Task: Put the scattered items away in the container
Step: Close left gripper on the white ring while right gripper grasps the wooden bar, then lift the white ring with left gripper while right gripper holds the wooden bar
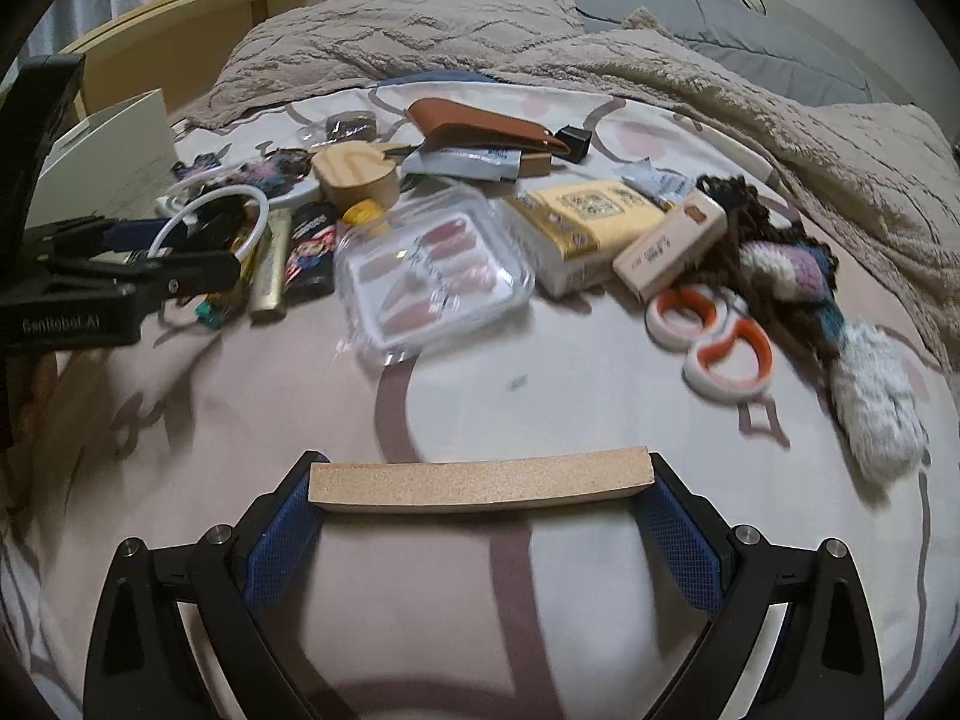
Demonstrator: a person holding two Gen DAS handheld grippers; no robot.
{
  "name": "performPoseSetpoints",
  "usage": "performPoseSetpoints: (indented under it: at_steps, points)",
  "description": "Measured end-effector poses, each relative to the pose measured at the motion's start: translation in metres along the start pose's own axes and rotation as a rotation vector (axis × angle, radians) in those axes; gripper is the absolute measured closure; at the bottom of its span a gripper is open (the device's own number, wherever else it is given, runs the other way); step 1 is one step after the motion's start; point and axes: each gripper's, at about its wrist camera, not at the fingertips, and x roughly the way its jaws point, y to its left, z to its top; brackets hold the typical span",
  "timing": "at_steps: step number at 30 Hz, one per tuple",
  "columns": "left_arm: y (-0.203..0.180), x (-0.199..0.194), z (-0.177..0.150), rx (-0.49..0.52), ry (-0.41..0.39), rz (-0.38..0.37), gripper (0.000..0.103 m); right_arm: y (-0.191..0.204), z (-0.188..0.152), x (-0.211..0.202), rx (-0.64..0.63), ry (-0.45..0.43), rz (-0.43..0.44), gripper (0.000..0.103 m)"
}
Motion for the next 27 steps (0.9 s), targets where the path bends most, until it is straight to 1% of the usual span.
performPoseSetpoints:
  at_steps: [3,7,15,20,23,25,27]
  points:
    - [-0.002,-0.007,-0.008,0.026,0.007,-0.026,0.020,0.002,-0.010,-0.007,0.012,0.008,-0.004,0.004]
    - [-0.004,-0.013,-0.022,0.034,0.034,-0.084,0.020,0.003,-0.023,-0.016,0.033,0.017,-0.013,0.004]
    - [-0.019,-0.037,-0.047,0.091,0.080,-0.207,0.020,0.006,-0.043,-0.031,0.067,0.014,-0.050,0.004]
    - [-0.037,-0.054,-0.065,0.189,0.090,-0.258,0.020,0.009,-0.056,-0.040,0.097,0.016,-0.067,0.004]
    - [-0.049,-0.058,-0.079,0.251,0.113,-0.286,0.020,0.013,-0.063,-0.045,0.105,0.014,-0.081,0.004]
    - [-0.055,-0.060,-0.087,0.290,0.128,-0.294,0.020,0.015,-0.067,-0.048,0.106,0.009,-0.098,0.004]
    - [-0.059,-0.063,-0.094,0.329,0.126,-0.289,0.020,0.016,-0.069,-0.050,0.109,0.008,-0.107,0.004]
